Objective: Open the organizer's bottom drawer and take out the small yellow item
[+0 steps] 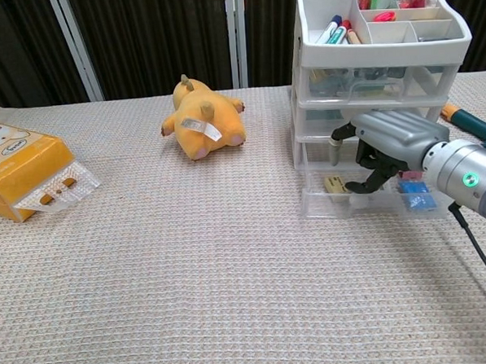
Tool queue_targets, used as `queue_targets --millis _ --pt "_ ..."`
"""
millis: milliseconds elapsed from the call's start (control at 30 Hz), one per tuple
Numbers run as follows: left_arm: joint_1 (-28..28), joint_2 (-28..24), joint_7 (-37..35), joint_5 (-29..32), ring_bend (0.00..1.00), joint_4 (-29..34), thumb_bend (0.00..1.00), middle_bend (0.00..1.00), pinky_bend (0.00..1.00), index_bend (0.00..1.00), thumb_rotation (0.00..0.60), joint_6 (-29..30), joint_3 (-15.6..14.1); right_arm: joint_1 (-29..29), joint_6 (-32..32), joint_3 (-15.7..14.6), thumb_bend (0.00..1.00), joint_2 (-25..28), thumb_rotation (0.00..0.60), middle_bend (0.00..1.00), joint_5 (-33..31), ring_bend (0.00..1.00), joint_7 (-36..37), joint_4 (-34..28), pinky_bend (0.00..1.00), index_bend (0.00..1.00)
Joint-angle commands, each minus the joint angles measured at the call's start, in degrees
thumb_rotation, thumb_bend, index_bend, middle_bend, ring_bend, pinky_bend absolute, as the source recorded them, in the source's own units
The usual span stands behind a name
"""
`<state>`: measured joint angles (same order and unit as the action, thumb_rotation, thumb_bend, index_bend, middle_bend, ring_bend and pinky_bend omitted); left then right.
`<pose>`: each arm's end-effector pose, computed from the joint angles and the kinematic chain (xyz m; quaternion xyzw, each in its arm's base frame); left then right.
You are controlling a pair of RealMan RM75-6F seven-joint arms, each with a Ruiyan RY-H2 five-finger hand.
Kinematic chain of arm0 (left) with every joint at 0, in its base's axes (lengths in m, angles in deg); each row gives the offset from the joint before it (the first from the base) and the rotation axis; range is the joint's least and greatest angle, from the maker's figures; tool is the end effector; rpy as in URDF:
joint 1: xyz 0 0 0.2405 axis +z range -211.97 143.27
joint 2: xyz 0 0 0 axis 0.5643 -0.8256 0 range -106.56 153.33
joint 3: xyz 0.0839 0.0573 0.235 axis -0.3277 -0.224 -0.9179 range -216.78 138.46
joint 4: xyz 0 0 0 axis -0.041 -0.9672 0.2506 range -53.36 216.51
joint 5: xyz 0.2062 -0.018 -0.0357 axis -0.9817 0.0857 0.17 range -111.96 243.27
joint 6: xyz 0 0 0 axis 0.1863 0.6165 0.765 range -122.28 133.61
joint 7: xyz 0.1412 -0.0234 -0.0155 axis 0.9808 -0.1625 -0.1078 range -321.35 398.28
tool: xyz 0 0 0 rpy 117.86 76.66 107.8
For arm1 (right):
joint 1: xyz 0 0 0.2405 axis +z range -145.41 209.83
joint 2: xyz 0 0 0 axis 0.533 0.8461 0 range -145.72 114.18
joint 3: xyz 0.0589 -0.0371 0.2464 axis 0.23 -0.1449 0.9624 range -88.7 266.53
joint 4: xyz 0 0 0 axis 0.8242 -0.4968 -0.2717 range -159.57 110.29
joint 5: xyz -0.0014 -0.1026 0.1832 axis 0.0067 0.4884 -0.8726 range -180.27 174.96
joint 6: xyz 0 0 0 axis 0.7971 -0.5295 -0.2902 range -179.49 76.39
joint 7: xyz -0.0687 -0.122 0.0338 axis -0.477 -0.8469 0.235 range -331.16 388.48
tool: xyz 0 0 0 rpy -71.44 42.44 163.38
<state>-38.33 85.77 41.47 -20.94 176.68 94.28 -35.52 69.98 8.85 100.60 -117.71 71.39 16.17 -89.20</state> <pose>-0.3004 0.1782 0.1736 -0.5865 -0.3574 -0.3994 0.6073 -0.1793 -0.3493 -0.0490 0.7064 -0.3562 0.4024 0.4606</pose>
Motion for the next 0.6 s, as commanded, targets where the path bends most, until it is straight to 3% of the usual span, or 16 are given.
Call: queue_targets --millis 33,600 --pt "-0.12 0.04 0.07 0.24 0.00 -0.04 0.02 0.00 0.00 0.00 0.600 -0.25 0.07 0.56 -0.94 0.16 0.00 -0.09 0.600 1.00 -0.41 1.00 -0.49 0.64 0.74 0.46" --pt "-0.63 0.19 0.74 1.06 0.00 0.12 0.02 0.00 0.00 0.00 0.600 -1.33 0.21 3.13 -5.83 1.31 0.00 1.83 0.600 1.00 -4.98 1.00 -7.73 -1.41 0.74 0.42"
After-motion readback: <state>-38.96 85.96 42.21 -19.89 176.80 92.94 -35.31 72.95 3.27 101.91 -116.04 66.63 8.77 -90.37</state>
